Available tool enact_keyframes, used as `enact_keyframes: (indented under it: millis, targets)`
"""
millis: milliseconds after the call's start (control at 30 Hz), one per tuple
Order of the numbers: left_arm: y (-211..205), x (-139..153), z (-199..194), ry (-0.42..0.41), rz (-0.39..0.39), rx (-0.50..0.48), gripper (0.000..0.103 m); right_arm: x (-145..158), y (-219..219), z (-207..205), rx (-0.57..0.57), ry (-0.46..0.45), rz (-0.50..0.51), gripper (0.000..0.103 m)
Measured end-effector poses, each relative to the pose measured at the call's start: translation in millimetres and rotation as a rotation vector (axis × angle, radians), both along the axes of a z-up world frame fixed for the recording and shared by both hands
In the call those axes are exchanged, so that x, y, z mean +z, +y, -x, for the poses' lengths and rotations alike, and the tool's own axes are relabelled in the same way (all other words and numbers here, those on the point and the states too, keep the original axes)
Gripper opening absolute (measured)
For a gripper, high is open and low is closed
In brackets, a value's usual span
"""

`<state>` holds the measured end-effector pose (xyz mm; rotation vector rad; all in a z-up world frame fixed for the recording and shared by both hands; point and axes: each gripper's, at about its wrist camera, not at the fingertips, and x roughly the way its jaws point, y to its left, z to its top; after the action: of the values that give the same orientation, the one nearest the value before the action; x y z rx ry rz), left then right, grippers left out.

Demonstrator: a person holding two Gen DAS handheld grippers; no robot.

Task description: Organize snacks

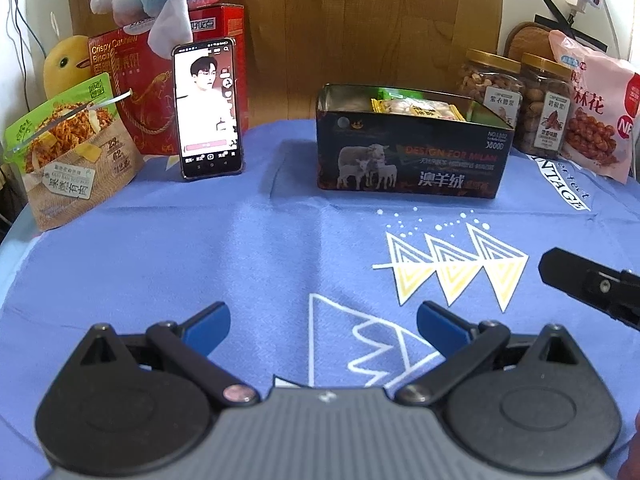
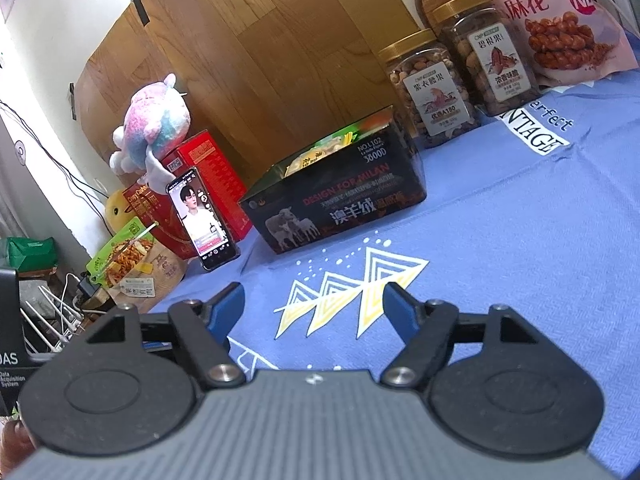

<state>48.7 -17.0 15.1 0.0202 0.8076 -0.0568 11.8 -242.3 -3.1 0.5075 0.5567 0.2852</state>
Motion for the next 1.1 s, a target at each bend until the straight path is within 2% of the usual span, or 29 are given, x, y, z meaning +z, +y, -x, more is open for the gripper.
enact_keyframes:
  millis: [1100]
  targets:
    - [3.8, -1.4, 0.0, 0.009, 0.004, 0.011, 0.103, -2.6, 2.7, 1.5, -0.001, 0.005, 0.002, 0.078]
